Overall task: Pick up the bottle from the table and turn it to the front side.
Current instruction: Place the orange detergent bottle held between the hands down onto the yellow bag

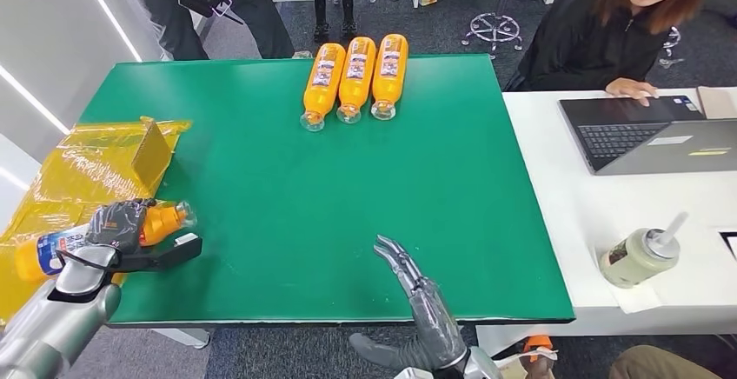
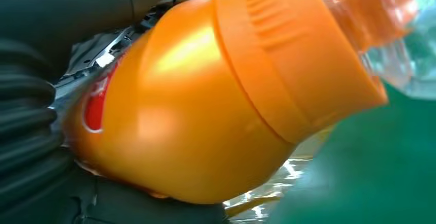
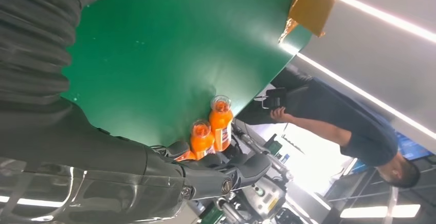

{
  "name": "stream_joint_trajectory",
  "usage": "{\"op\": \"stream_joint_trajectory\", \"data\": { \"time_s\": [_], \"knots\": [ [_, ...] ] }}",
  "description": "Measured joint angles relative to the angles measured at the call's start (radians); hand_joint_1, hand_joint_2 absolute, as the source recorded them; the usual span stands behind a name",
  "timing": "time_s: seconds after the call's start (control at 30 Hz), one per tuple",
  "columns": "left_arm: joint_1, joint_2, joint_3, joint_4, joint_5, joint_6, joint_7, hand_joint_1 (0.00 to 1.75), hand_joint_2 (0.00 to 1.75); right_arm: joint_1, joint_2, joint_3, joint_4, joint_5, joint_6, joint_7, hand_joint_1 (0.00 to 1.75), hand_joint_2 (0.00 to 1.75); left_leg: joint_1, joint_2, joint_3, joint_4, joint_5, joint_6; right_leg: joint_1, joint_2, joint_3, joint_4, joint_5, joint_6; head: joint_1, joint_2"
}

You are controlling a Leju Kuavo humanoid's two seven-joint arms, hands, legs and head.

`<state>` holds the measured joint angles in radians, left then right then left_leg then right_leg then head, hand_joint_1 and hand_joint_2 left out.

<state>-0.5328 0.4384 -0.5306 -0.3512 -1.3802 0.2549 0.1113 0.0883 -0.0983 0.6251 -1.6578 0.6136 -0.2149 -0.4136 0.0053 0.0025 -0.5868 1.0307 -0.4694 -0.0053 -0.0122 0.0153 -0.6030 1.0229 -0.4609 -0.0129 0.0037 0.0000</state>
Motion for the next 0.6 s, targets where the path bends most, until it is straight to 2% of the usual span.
{"op": "stream_joint_trajectory", "data": {
  "time_s": [0.37,0.6],
  "knots": [
    [0.004,0.024,0.009,0.024,-0.014,0.034,0.01,0.0,1.75,0.011,0.0,0.0,0.042,0.002,-0.013,-0.019,0.0,1.75,0.0,0.0,0.002,-0.001,0.002,-0.002,0.0,0.0,0.001,0.001,0.0,-0.003,0.0,0.0],
    [0.009,0.03,0.057,0.024,-0.032,0.092,-0.04,0.0,1.75,0.023,0.0,-0.001,0.054,0.001,-0.039,-0.014,0.0,1.75,0.001,0.0,0.002,-0.002,0.002,-0.003,0.001,0.0,-0.001,0.001,0.001,-0.004,0.0,0.0]
  ]
}}
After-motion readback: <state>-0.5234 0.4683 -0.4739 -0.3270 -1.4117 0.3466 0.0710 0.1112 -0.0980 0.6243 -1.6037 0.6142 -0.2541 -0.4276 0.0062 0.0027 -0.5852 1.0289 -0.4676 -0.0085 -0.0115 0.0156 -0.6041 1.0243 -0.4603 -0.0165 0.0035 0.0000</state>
